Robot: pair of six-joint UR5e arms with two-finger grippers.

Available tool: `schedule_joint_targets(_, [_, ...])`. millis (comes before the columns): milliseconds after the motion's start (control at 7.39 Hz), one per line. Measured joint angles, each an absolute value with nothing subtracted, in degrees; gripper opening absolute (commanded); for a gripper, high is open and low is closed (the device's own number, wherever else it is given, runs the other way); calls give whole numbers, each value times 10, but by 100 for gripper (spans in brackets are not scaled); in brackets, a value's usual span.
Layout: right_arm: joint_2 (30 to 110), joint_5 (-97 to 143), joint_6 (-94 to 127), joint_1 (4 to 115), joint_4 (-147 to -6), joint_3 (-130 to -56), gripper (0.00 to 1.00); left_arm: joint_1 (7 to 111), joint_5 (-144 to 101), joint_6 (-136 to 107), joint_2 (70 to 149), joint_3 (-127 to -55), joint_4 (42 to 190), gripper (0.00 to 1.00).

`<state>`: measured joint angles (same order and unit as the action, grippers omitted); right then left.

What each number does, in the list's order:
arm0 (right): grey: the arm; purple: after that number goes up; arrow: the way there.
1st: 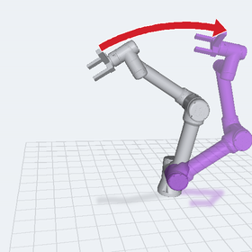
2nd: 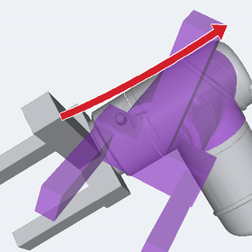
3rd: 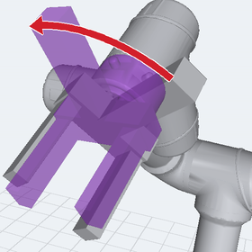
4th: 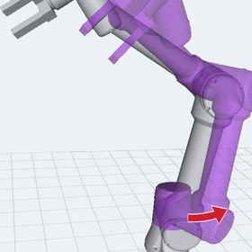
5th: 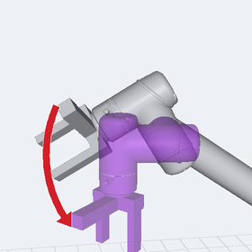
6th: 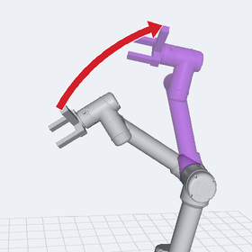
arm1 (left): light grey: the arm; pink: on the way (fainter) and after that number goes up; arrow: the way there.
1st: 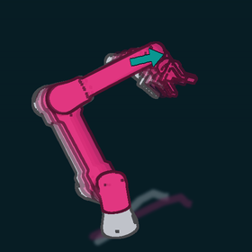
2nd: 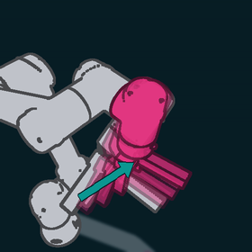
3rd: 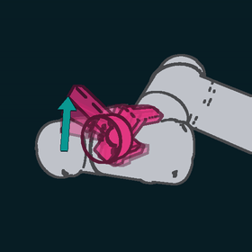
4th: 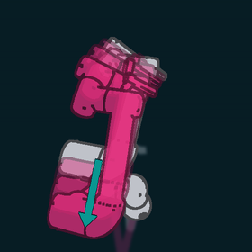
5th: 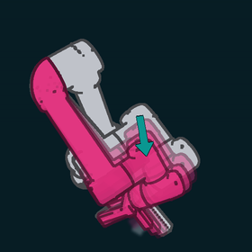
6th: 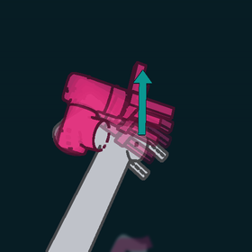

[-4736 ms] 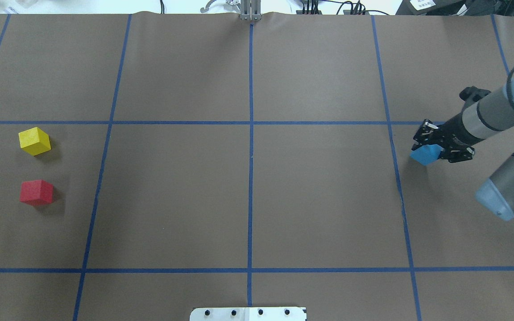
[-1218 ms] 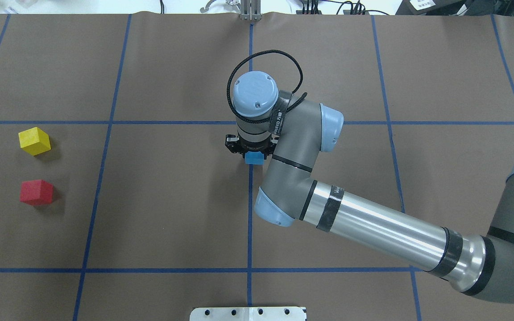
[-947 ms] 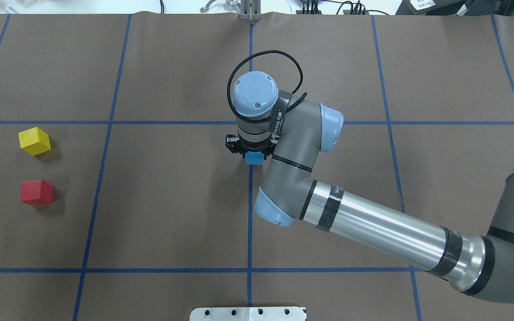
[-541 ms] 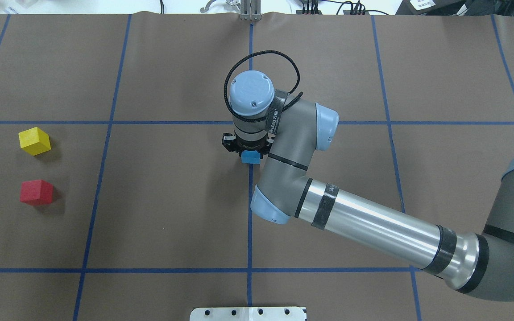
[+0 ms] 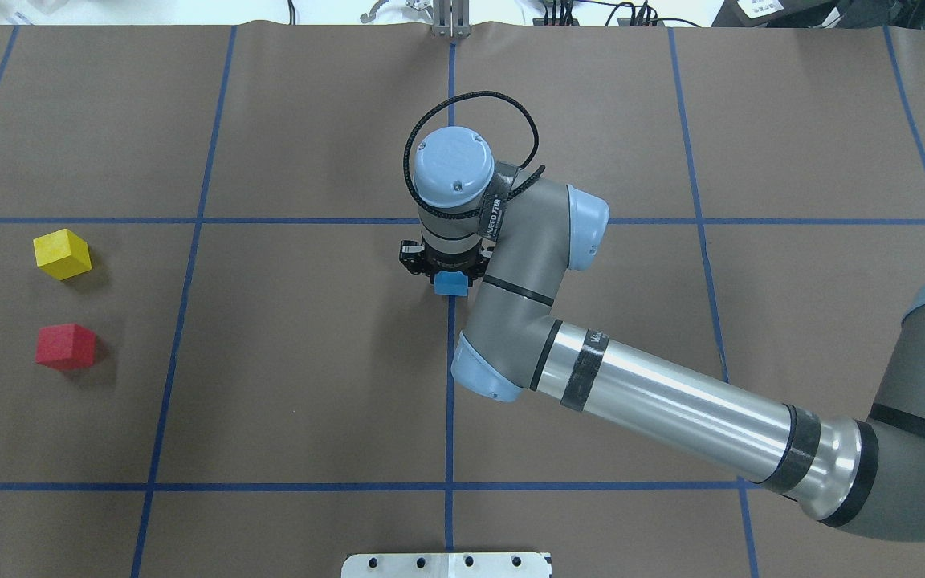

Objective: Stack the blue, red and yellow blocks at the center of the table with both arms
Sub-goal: 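Hold the blue cube above the table center with the right gripper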

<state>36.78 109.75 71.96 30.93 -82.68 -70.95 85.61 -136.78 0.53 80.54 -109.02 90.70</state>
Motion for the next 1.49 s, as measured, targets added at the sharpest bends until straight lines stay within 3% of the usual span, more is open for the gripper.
schedule_joint_targets(1218, [367, 1099, 708, 308, -827, -702, 0, 856, -1368, 5, 805, -1092, 907, 100])
schedule_joint_targets(1353, [367, 1098, 703, 309, -827, -702, 25, 856, -1368, 5, 805, -1092, 907, 100])
schedule_joint_targets(1488, [367, 1098, 699, 309, -827, -702, 99, 856, -1368, 5, 805, -1093, 907, 100])
